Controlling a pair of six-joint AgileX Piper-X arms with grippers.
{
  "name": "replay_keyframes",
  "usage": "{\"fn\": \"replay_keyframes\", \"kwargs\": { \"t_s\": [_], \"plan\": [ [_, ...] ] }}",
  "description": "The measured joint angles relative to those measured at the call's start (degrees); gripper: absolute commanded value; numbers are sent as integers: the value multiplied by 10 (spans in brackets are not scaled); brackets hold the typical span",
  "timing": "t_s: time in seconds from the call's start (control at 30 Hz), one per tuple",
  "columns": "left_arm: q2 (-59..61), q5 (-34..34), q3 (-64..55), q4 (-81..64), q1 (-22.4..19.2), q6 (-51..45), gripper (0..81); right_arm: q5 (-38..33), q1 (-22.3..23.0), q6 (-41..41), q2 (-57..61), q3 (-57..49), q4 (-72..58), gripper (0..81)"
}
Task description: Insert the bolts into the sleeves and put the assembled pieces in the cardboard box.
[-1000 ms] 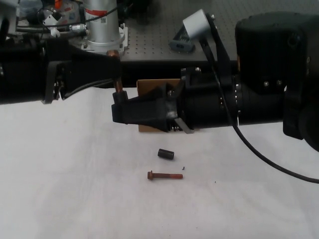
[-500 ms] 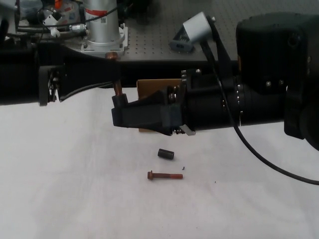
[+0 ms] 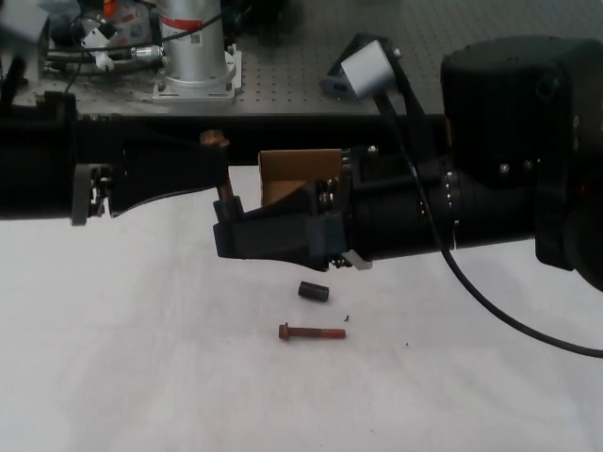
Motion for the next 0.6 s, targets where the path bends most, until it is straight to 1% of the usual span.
{"fn": "replay_keyframes", "kwargs": {
  "t_s": [0.07, 0.13, 0.23, 0.27, 0.3, 0.37, 0.4, 0.6],
  "plan": [
    [0, 1, 0, 0, 0, 3, 2, -1, 0, -2, 0, 1, 0, 28],
    [0, 3, 0, 1, 0, 3, 52, -4, 0, -2, 0, 1, 0, 28],
    [0, 18, 0, 0, 0, 5, 219, -6, -1, -2, 0, 1, -7, 28],
    [0, 44, 2, -6, 1, 8, 295, -6, -1, -2, 0, 1, -7, 28],
    [0, 51, 2, -10, 1, 8, 369, -4, -1, -2, 0, 1, -7, 28],
    [0, 62, 2, -19, 1, 5, 461, 0, -3, -2, 0, 1, -7, 28],
    [0, 63, 2, -22, 1, 1, 476, 2, -3, -2, 0, 1, -7, 28],
    [0, 62, 4, -24, 1, -21, 454, 4, -3, -2, 0, 0, -16, 28]
  ]
}}
